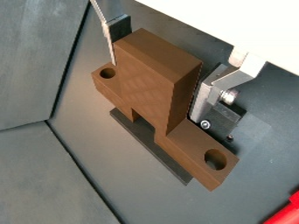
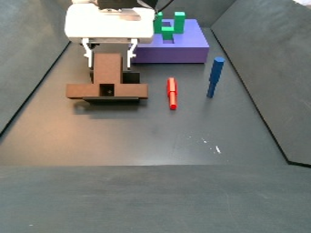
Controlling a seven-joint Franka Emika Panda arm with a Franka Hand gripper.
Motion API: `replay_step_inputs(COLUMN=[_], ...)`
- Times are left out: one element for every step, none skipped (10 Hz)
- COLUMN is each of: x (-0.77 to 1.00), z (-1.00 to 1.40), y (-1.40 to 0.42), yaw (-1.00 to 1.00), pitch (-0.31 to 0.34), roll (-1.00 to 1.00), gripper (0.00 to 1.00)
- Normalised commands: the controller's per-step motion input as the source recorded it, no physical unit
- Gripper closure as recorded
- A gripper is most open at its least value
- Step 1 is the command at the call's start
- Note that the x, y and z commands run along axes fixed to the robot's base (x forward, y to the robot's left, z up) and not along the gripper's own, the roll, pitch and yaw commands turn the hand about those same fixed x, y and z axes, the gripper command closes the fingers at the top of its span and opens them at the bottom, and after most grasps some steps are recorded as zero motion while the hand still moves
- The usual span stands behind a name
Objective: Pick up the brown object. Move up. Place the brown object on the fixture. Regrasp the brown object. Move to above the board. Insert the brown object.
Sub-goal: Regrasp the brown object.
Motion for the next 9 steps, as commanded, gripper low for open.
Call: replay_step_inputs(x=[0.0, 0.0, 0.0, 0.0, 0.0, 0.0, 0.0, 0.0, 0.0], z=[0.0, 0.0, 0.0, 0.0, 0.0, 0.0, 0.0, 0.0, 0.0], y=[0.0, 0.0, 0.0, 0.0, 0.0, 0.0, 0.0, 0.0, 0.0], yaw=[0.0, 0.0, 0.0, 0.0, 0.0, 0.0, 0.0, 0.0, 0.0], pitch=[0.0, 0.0, 0.0, 0.0, 0.0, 0.0, 0.0, 0.0, 0.0], roll=[0.0, 0.0, 0.0, 0.0, 0.0, 0.0, 0.0, 0.0, 0.0], gripper=[1.0, 1.0, 1.0, 1.0, 1.0, 1.0, 1.0, 1.0, 1.0])
